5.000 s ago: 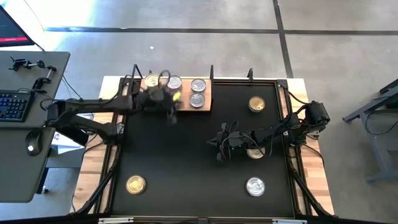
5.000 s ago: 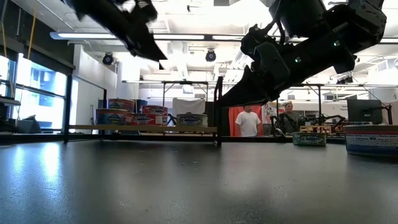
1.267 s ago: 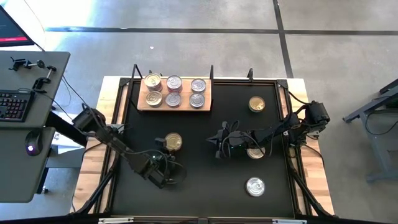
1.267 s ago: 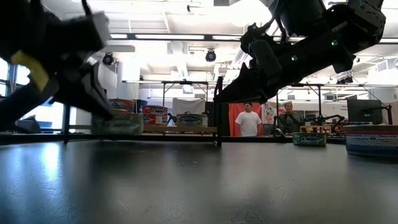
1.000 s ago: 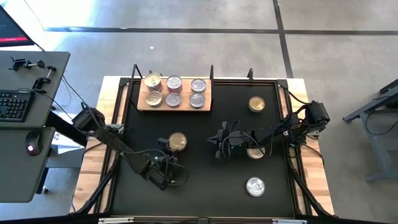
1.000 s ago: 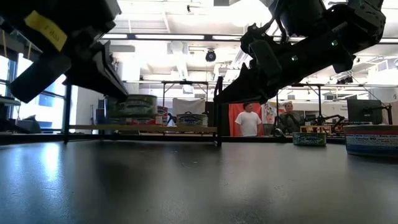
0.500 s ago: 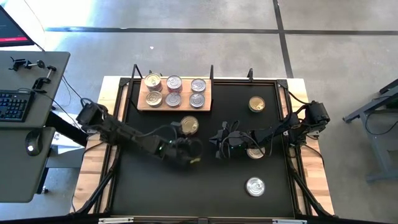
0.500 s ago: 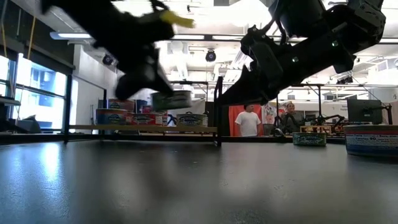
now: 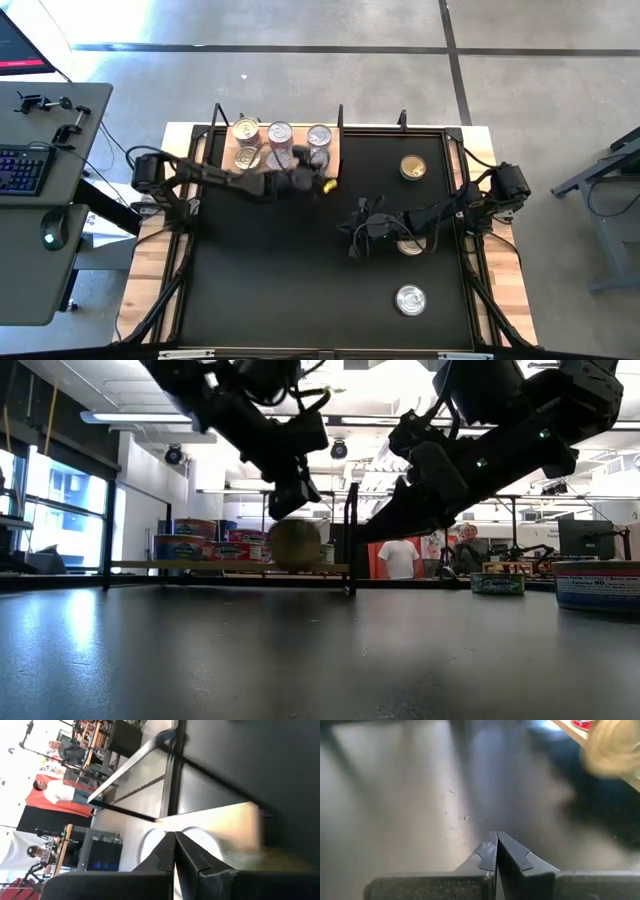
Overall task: Stack canned seafood by type on shelf
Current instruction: Stack the green tuna can on top of the green tuna can on the shelf
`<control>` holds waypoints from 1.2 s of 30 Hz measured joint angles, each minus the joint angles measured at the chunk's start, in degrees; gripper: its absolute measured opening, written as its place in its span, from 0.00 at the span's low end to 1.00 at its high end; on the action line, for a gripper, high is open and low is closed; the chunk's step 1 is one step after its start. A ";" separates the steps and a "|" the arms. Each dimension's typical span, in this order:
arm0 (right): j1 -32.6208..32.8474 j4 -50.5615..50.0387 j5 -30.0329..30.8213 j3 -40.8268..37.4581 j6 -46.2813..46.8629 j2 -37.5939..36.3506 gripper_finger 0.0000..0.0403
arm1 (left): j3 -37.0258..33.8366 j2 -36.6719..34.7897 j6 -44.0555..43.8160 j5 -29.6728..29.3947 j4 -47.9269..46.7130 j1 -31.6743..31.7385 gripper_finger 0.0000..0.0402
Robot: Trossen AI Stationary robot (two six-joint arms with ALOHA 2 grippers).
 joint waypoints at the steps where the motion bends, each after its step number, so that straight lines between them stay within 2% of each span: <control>1: 0.22 0.01 0.00 0.00 0.00 0.00 0.00 | 0.46 0.00 0.93 1.24 0.02 1.46 0.00; 6: 0.80 0.01 0.00 0.00 -0.02 0.00 0.00 | 2.06 -0.02 1.17 7.42 -0.67 5.26 0.00; 10: 0.80 0.01 0.00 0.00 -0.26 0.00 0.00 | 2.20 -0.18 1.48 7.72 -2.30 2.61 0.00; 13: 0.78 0.01 0.00 0.00 -0.42 0.00 0.00 | 2.20 -1.29 -1.63 7.25 -6.87 -1.62 0.00; 15: 0.78 0.01 0.00 0.00 -0.44 0.00 0.00 | 2.20 -2.76 -5.02 4.61 -11.50 -5.26 0.00; 20: 0.78 -0.10 0.00 0.00 -0.44 0.00 0.00 | 2.20 -8.52 -16.76 -8.35 -26.58 -15.86 0.00; 22: 0.77 -0.07 0.00 0.00 -0.44 0.00 0.00 | 2.20 -11.90 -23.39 -8.87 -33.64 -19.57 0.00; 25: 0.57 0.03 0.02 0.00 -0.46 0.00 0.00 | 2.07 -16.97 -36.22 -3.74 -41.39 -23.08 0.02; 29: 0.52 0.88 0.24 0.00 -0.38 0.00 0.00 | -0.31 -23.32 -50.20 5.67 -46.78 -24.09 0.10; 32: 0.52 1.55 0.24 0.00 -0.37 0.00 0.00 | -3.70 -25.76 -55.28 8.67 -45.18 -23.62 0.18; 36: 0.52 1.78 0.24 0.00 -0.31 0.00 0.00 | -6.77 -25.88 -56.80 10.11 -40.61 -21.34 0.33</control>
